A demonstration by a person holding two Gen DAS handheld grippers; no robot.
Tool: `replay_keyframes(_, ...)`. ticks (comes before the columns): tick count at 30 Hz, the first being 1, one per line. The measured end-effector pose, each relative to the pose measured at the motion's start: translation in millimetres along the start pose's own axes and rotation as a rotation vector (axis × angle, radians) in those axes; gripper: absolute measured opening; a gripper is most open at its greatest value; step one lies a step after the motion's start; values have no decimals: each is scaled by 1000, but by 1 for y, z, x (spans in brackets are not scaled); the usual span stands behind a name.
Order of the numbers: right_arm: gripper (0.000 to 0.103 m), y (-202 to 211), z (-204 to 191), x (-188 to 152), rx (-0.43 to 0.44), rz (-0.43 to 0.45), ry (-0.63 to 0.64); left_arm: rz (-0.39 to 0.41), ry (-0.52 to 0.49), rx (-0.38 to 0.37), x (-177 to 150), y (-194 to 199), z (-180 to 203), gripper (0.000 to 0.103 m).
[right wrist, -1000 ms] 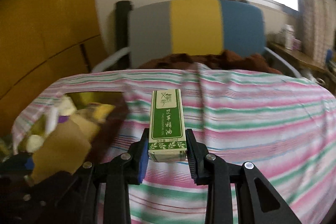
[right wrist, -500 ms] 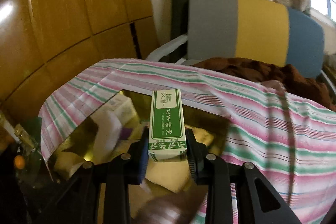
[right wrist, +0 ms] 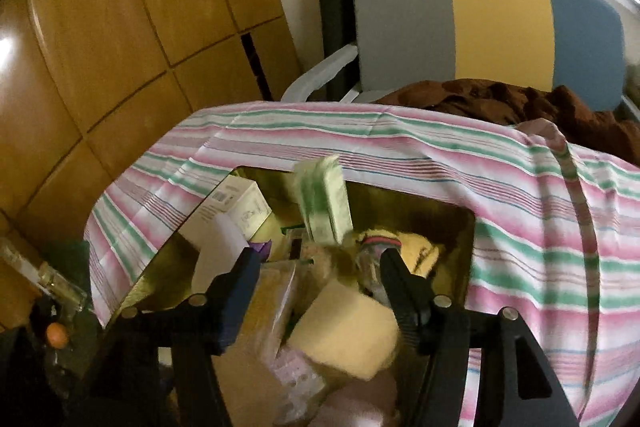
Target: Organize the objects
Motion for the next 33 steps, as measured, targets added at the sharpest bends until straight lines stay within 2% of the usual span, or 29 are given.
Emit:
replay_keyframes(2,75,10,0,-4,-14,16,6,0,4,11,3,5,-1,83)
replay_keyframes(5,81,25,-1,-10,-46,43,29,-21,-14,69,8,11,-5,83)
replay_keyframes(9,88,45,-3,-16,-72,81,41,-15,-69,227,17,26,-13,83)
replay_keyframes(14,102,61,-2,-23,-165,107,25,5,-26,240,29,40,-28,83)
replay_keyframes(20,103,60,3,-36,-297,15,6,-91,3,384,31,49,-45,83)
replay_keyframes(24,103,61,2,-43,-380,-15,0,-101,13,435,34,57,-53,82)
replay_keyframes(27,103,65,0,-45,-404,-19,-24,-98,28,456,39,63,-58,81)
replay_keyframes(31,103,70,-2,-47,-402,-8,-61,-124,-15,484,44,66,-56,81)
replay_keyframes(33,103,70,-4,-48,-414,-9,-64,-123,-36,502,46,68,-54,76)
Point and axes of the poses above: each gripper's, at about its wrist camera, not at the fingertips, and y roughly against the way its jaws point, z to its right, x to its top, the point moved 6 cm from there along -y, roughly the way its jaws point, and after that the axes turned 8 degrees about -y, right-handed, at the moved point
